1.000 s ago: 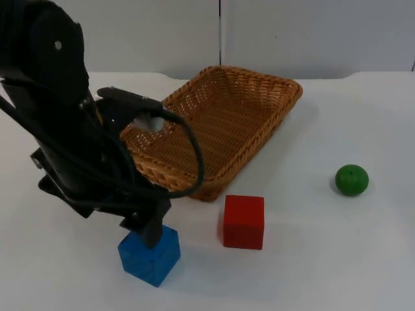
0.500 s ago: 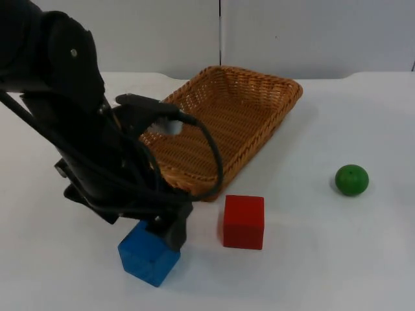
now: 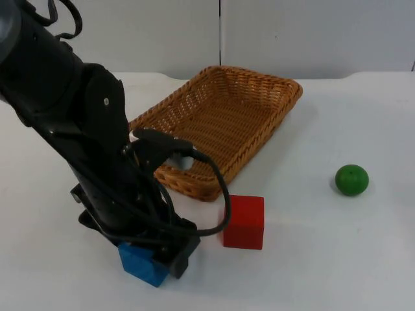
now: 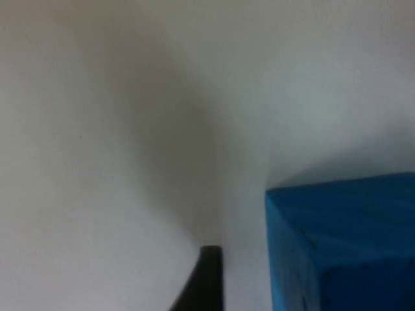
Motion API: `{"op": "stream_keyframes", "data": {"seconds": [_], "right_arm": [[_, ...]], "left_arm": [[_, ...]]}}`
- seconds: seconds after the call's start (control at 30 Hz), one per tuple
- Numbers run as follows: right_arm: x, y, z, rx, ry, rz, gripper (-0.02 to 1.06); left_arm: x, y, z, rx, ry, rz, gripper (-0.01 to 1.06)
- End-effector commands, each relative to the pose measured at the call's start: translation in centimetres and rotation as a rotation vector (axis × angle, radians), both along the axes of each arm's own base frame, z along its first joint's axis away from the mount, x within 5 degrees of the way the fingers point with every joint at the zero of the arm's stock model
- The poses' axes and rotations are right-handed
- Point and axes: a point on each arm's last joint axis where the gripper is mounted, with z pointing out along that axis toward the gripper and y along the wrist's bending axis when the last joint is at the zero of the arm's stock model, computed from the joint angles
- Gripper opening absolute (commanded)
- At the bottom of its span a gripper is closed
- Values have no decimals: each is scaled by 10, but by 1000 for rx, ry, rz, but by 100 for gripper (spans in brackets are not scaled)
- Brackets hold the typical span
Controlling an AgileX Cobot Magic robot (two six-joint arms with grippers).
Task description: Place all geometric objects except the red cube into the basket.
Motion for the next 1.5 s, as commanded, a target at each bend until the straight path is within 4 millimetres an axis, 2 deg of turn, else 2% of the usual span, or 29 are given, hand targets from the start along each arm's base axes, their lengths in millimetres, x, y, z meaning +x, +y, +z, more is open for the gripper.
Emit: {"op": "stream_keyframes", "data": {"seconds": [0.0,0.07,0.1,0.2,0.3,0.37,0.4,0.43,0.57,0.63,0.67,0.73,0.83,0.87,0.93,0.97,1.0,1.07,1.1,1.17,1.2,1.33,1.4,1.47], "right_arm": [[1,-1,4,-4,-23,-4,105],[2,-1,4,-4,-25,-4,105],[2,-1,4,-4,-25,-4,105],[2,-2,4,-21,-26,-2,105],[2,-2,4,-21,-26,-2,105],[2,-2,4,-21,-26,-2,105],[2,-2,4,-21,-26,-2,105],[2,-2,4,-21,-26,-2,105],[2,-2,4,-21,-26,-2,105],[2,-2,4,-21,-26,-2,105],[2,-2,4,-21,-26,-2,105],[2,-2,4,-21,-26,-2,105],[2,-2,4,-21,-26,-2,105],[2,-2,4,-21,-26,-2,105],[2,-2,4,-21,-26,-2,105],[2,-2,4,-21,-26,-2,105],[1,-2,4,-21,-23,-2,105],[1,-2,4,-21,-23,-2,105],[1,-2,3,-21,-22,-2,105],[1,-2,3,-21,-22,-2,105],[1,-2,3,-21,-22,-2,105],[1,-2,3,-21,-22,-2,105],[1,-2,4,-21,-24,-2,105],[2,-2,4,-21,-26,-2,105]], "left_arm": [[1,-2,1,-7,-13,12,71],[0,-2,1,-5,-8,12,44],[0,-2,1,-5,-8,12,44],[0,-2,0,-4,0,17,-1],[-2,-1,5,-1,15,16,0],[-4,-1,19,-6,10,7,0],[-5,0,36,-22,-25,-2,0],[-5,0,36,-22,-25,-2,0],[-3,2,84,-91,-169,-7,0],[9,1,106,-121,-243,-1,0],[9,1,106,-121,-243,-1,0],[27,-4,125,-124,-292,-20,0],[50,-12,138,-97,-364,-64,0],[50,-12,138,-97,-364,-64,0],[74,-18,139,-79,-388,-71,0],[79,-20,138,-78,-391,-71,0],[95,-20,131,-70,-382,-54,0],[100,-21,129,-70,-381,-50,0],[115,-20,123,-65,-377,-35,0],[129,-22,106,-48,-346,-32,0],[129,-22,106,-48,-346,-32,0],[145,-29,73,-23,-320,-54,0],[147,-30,67,-20,-313,-55,0],[149,-31,53,-10,-290,-58,2]]}}
